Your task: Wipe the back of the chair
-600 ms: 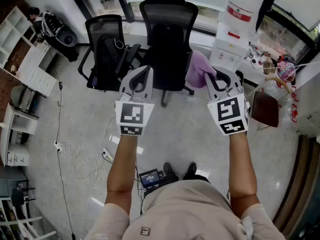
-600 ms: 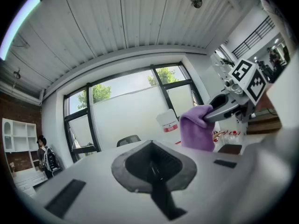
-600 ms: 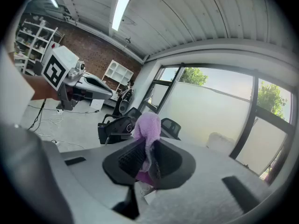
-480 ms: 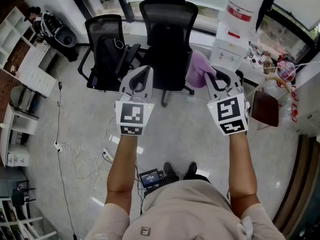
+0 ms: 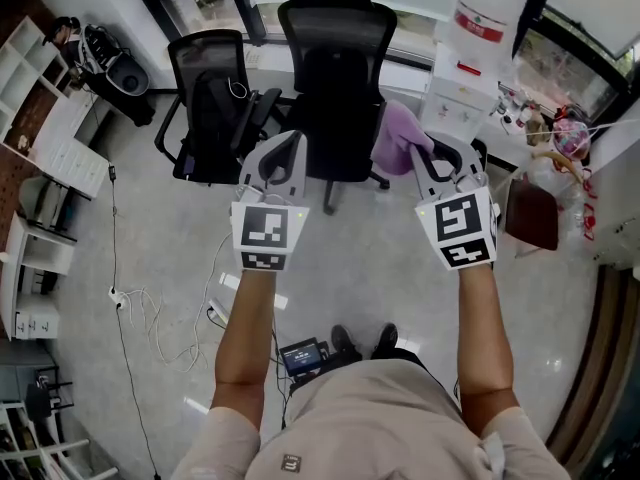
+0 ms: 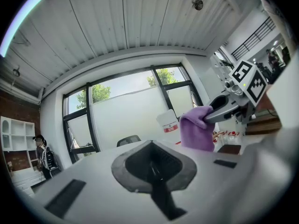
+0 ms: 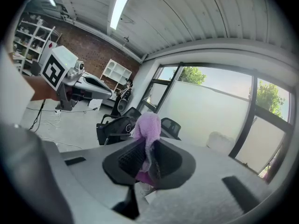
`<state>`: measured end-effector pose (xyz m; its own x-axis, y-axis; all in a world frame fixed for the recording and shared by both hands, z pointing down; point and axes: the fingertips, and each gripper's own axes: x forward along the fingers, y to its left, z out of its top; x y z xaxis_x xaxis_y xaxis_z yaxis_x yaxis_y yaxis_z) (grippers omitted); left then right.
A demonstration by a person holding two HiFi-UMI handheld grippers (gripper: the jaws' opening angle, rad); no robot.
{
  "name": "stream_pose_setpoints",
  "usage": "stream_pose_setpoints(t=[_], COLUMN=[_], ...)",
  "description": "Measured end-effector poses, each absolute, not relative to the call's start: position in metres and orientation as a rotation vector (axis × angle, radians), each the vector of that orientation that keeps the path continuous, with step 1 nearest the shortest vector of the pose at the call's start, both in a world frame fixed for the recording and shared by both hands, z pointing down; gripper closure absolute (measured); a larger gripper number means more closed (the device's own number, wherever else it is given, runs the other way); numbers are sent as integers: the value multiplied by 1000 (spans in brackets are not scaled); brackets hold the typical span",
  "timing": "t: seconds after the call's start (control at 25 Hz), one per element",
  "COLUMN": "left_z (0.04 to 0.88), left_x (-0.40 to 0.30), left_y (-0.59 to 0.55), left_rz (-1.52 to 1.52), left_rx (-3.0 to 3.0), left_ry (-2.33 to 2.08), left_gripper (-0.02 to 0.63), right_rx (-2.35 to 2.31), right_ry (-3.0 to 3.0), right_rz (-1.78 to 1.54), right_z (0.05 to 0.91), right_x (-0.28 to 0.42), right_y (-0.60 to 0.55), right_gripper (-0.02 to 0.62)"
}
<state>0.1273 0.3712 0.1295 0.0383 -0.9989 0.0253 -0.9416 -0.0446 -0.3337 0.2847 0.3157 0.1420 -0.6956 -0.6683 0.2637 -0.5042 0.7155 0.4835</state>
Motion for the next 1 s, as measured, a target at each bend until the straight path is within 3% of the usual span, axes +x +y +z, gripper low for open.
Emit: stream_pose_setpoints(t=[1.0], left_z=[139], left_x=[52], left_y=[367], left_rz=[-350], left_rx=[-2113], left_ry=[1993], left_gripper=[598], right_rx=[951], right_ry=[-2523], right_rz=[-510], right_z=[137], right_x=[211], right_y=[303], right_gripper=[545])
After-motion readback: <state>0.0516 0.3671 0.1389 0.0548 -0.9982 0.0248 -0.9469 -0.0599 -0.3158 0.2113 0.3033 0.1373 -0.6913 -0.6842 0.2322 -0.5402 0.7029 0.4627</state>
